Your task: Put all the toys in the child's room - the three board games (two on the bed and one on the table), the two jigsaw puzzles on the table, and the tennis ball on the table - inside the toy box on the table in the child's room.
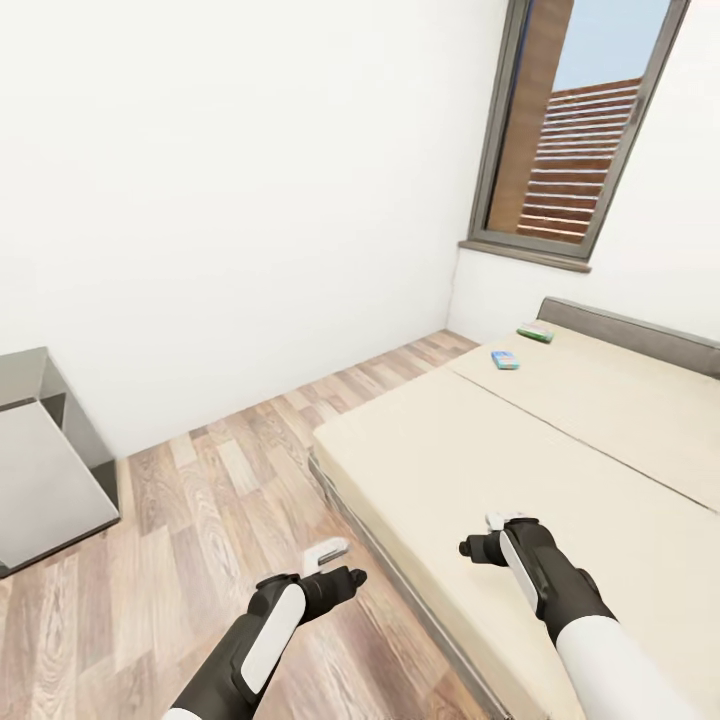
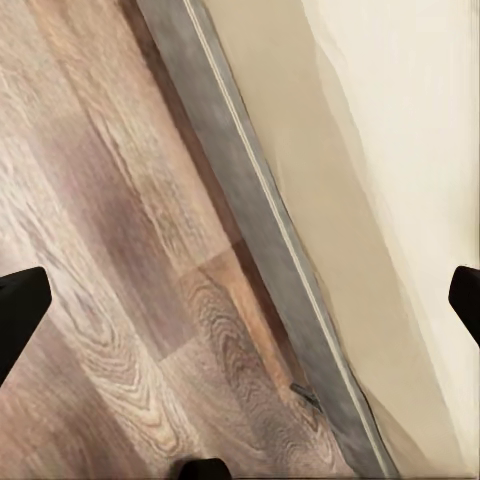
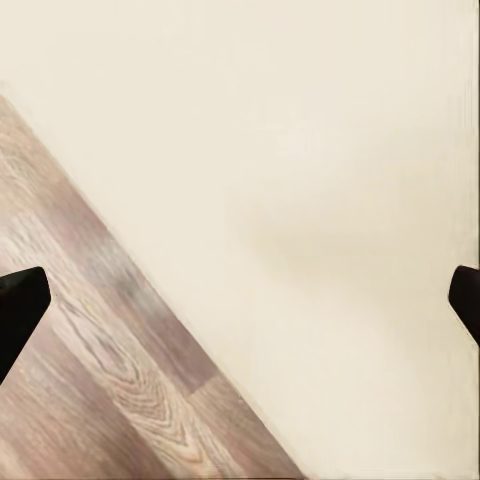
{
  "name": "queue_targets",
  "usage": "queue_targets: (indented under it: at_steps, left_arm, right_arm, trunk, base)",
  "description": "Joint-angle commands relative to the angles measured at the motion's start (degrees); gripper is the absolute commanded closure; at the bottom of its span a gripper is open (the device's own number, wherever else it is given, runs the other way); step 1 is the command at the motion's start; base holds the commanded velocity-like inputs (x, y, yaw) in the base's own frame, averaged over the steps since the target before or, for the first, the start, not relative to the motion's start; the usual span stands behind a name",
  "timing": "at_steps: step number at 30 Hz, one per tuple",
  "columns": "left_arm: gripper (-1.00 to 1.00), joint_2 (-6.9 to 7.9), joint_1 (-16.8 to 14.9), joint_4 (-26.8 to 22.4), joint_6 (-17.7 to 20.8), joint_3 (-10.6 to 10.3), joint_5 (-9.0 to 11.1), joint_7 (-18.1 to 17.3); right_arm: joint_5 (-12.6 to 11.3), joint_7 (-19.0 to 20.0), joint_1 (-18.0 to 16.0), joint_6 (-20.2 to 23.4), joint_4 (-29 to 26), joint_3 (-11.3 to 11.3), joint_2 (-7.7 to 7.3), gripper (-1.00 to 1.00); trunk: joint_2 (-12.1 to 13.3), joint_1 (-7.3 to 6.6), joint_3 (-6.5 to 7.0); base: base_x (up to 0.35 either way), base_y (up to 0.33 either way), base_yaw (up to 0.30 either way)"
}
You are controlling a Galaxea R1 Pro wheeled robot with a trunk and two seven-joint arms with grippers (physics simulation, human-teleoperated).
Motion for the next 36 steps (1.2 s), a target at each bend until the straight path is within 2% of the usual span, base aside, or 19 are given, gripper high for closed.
queue_targets:
  at_steps: [1,14,16,36]
  left_arm:
    - [-1.00,0.01,-0.03,-0.09,0.11,-0.08,0.61,0.54]
    - [-1.00,0.01,-0.02,-0.05,0.11,-0.04,0.61,0.54]
    - [-1.00,0.40,0.40,-0.59,-0.52,0.00,0.67,0.88]
    - [-1.00,0.39,0.41,-0.60,-0.48,0.00,0.66,0.90]
  right_arm:
    - [-0.06,0.12,-0.03,0.26,-0.07,-0.07,0.00,-1.00]
    - [-0.09,0.27,-0.03,0.21,0.00,-0.07,-0.11,-1.00]
    - [0.09,-0.29,-0.04,-0.44,0.58,0.09,0.22,-1.00]
    - [0.09,-0.35,-0.05,-0.58,0.59,0.09,0.23,-1.00]
  trunk:
    - [-0.03,0.00,-0.10]
    - [-0.03,0.00,-0.52]
    - [-0.03,0.00,-0.52]
    - [-0.03,0.00,-0.52]
  base:
    - [0.000,0.000,-0.256]
    - [0.000,0.000,-0.196]
    - [0.000,0.000,0.000]
    - [0.000,0.000,0.000]
